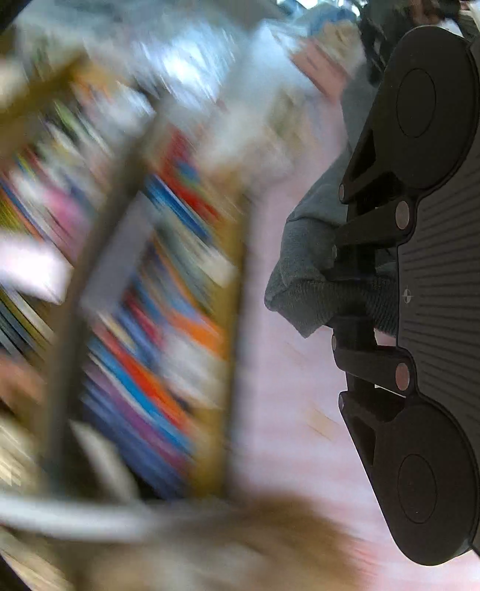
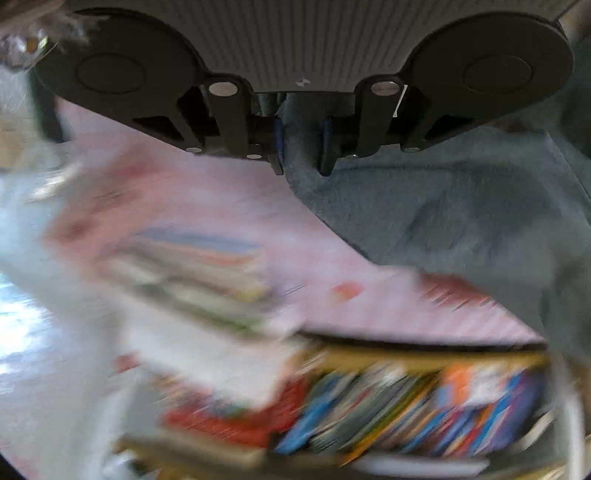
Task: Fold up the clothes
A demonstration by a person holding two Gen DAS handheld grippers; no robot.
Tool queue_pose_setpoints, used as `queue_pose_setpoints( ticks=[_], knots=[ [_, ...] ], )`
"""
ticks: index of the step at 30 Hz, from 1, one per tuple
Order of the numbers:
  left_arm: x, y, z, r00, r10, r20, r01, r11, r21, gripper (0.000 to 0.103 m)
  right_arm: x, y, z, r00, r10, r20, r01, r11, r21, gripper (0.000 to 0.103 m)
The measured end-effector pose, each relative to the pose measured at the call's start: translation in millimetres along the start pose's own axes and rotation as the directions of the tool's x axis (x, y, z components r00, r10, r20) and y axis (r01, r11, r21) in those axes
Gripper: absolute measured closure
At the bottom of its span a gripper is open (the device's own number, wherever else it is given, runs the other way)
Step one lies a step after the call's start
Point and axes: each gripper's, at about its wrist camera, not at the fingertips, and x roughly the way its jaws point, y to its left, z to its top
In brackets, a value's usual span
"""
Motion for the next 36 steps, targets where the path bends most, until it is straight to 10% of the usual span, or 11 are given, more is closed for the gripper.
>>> queue_pose_setpoints(
  ticks=[4, 7, 11, 13, 18, 20, 23, 29, 33, 36],
  knots=[
    [-41.3, -73.1, 71.3, 0.955, -0.154, 0.253, 0.117, 0.981, 0.157, 0.090, -55.6, -50.6, 39.0, 0.958, -0.189, 0.215, 0.170, 0.980, 0.104, 0.086],
    [-86.0, -87.8, 98.3, 0.876, -0.275, 0.397, 0.204, 0.956, 0.212, 0.090, -122.0, -72.4, 65.4, 0.852, -0.303, 0.427, 0.252, 0.952, 0.173, 0.086],
    [-121.1, -65.2, 83.6, 0.817, -0.361, 0.449, 0.248, 0.924, 0.292, 0.086, -198.3, -76.2, 59.9, 0.731, -0.297, 0.614, 0.257, 0.954, 0.156, 0.085],
    [-121.7, -36.8, 57.8, 0.837, -0.358, 0.414, 0.249, 0.922, 0.296, 0.084, -208.8, -66.5, 42.0, 0.762, -0.218, 0.610, 0.210, 0.974, 0.086, 0.084],
    [-87.2, 51.7, -53.7, 0.992, -0.073, 0.103, 0.055, 0.985, 0.164, 0.079, -160.9, -6.3, -26.0, 0.935, 0.060, 0.349, -0.033, 0.996, -0.085, 0.084],
    [-62.5, 87.0, -102.0, 0.996, 0.064, -0.068, -0.057, 0.993, 0.104, 0.078, -124.0, 37.6, -53.1, 0.970, 0.154, 0.190, -0.127, 0.981, -0.150, 0.084],
    [-44.0, 126.6, -147.3, 0.959, 0.164, -0.232, -0.157, 0.986, 0.050, 0.078, -81.7, 105.1, -79.2, 0.977, 0.215, -0.001, -0.205, 0.932, -0.298, 0.084],
    [-53.5, 139.6, -122.2, 0.975, 0.194, -0.108, -0.193, 0.981, 0.022, 0.078, -57.2, 129.1, -52.3, 0.984, 0.180, -0.016, -0.172, 0.909, -0.380, 0.085],
    [-65.9, 125.9, -80.8, 0.978, 0.198, 0.070, -0.204, 0.975, 0.088, 0.078, -64.1, 126.0, 13.8, 0.972, 0.067, 0.226, 0.027, 0.921, -0.388, 0.085],
    [-93.0, 115.2, -64.0, 0.963, 0.160, 0.215, -0.196, 0.968, 0.157, 0.076, -100.9, 125.5, 21.1, 0.892, 0.007, 0.451, 0.155, 0.934, -0.321, 0.084]
  ],
)
